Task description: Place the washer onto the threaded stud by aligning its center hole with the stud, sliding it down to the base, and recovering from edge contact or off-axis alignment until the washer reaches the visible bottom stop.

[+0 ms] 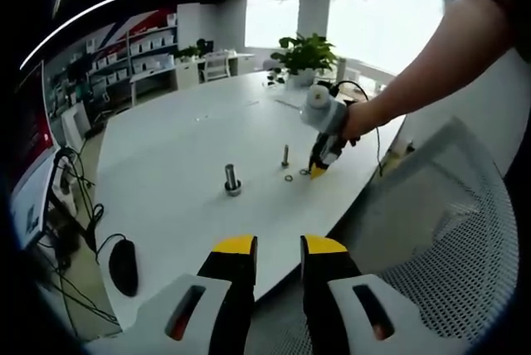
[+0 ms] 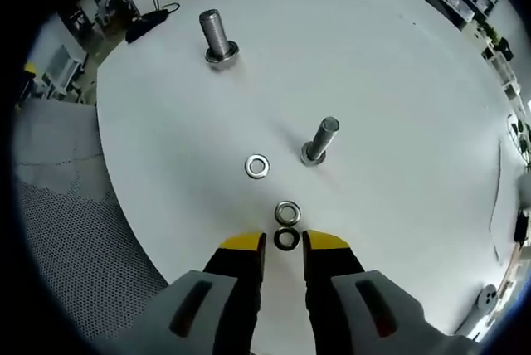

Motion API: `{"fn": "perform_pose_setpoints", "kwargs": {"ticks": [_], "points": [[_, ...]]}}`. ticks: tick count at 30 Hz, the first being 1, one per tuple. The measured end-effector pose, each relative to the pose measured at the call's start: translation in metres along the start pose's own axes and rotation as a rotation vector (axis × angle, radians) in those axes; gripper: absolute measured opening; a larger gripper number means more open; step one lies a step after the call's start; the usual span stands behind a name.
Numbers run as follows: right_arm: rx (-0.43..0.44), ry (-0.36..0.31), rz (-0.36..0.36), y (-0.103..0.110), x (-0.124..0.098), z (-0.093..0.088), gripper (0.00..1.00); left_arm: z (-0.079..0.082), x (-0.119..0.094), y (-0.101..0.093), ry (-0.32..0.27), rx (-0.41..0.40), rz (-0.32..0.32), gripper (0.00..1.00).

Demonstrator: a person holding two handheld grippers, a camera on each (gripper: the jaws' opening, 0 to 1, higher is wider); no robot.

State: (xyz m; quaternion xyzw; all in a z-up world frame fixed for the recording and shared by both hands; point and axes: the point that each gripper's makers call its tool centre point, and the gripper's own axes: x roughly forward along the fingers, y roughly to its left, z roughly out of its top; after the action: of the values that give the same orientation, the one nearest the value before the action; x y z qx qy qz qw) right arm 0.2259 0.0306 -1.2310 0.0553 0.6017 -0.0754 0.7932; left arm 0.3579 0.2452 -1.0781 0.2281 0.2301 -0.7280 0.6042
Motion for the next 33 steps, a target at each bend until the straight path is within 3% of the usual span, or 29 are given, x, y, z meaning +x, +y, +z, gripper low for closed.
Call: {"fn": "perform_pose_setpoints", "kwargs": {"ticks": [3,5,9,15,23,25,33], "points": [[-0.059,0.004,0.010,-0.012,0.015,-0.002,0.21,0.000,0.000,0.000,0.001,0.002,-0.003,0.19],[-0.066,0.004,0.013,-0.009,0.010,-0.001,0.21,0.000,0.000,0.000,0.000,0.001,-0.005,0.19],[-0.072,0.003,0.018,-0.021,0.020,0.002,0.20,0.001,0.000,-0.001,-0.002,0.002,-0.006,0.19],[-0.164,0.082,0.043,-0.016,0.015,0.003,0.19,0.001,0.000,-0.001,-0.002,0.002,-0.007,0.19],[-0.207,0.166,0.029,-0.018,0.021,0.001,0.19,0.001,0.001,-0.001,0.001,0.000,-0.006,0.19],[-0.225,0.180,0.023,-0.006,0.009,-0.002,0.20,0.001,0.001,-0.001,0.001,0.001,-0.006,0.18],[-0.196,0.139,0.016,-0.004,0.003,-0.004,0.17,0.000,0.001,-0.001,0.001,0.001,-0.007,0.18]]}}
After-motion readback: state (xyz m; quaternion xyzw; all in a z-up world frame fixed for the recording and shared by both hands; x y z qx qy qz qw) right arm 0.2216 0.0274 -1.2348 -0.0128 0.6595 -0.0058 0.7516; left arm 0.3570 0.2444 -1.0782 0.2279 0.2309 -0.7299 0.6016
